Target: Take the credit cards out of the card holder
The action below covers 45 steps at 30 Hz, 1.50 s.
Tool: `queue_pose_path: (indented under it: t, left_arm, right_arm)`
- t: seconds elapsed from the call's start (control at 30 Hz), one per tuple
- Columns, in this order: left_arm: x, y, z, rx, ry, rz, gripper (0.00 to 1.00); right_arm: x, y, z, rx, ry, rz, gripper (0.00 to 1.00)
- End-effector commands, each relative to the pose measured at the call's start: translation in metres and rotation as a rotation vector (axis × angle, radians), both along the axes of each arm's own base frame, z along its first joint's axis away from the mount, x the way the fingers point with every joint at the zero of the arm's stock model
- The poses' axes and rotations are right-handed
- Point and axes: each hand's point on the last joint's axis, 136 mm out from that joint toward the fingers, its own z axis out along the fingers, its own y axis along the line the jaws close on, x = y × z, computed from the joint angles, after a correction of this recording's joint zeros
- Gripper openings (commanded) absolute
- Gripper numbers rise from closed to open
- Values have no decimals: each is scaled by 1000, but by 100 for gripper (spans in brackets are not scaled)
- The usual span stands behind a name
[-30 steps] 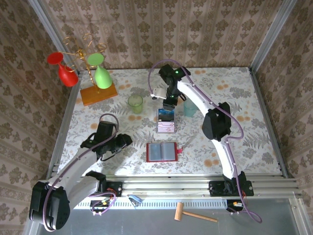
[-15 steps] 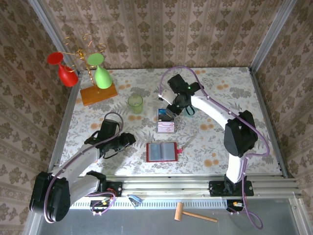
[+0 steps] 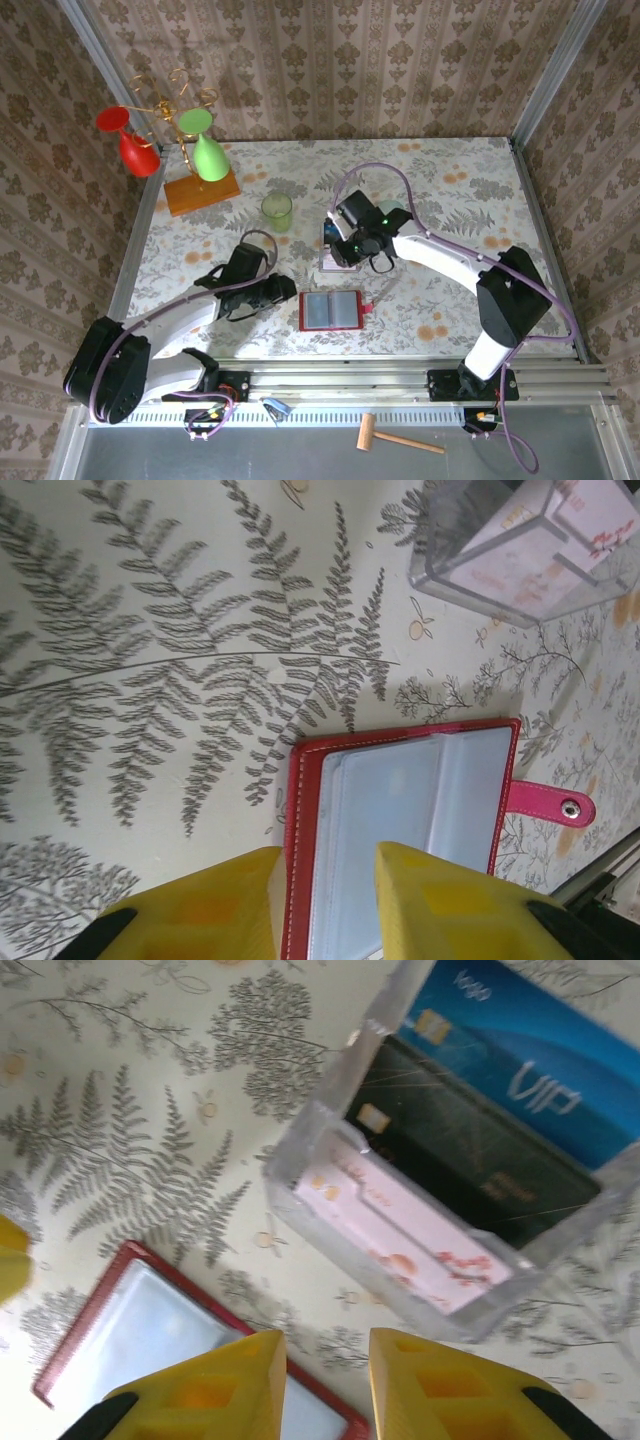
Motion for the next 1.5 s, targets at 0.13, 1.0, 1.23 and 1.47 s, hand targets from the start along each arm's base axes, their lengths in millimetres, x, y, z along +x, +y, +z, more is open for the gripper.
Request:
queue_pose_path:
  t: [0.13,1.0,1.23,1.47]
  left_arm:
    - [-2,-13,-3,-28,-15,6,26]
    - [-29,-20,-34,-5,24,-19,4]
    - [-32,-18,-35,2,27,-13,0]
    - [-32,-13,-32,19,13,-9,0]
  right_arm:
    - [-34,34,-6,125,77,-108,27]
    - [-87,46,-56,297,416,-288,21]
    - [-89,52,-66,311,459,-294,21]
    - [-91,54,-73,300,484,-296,21]
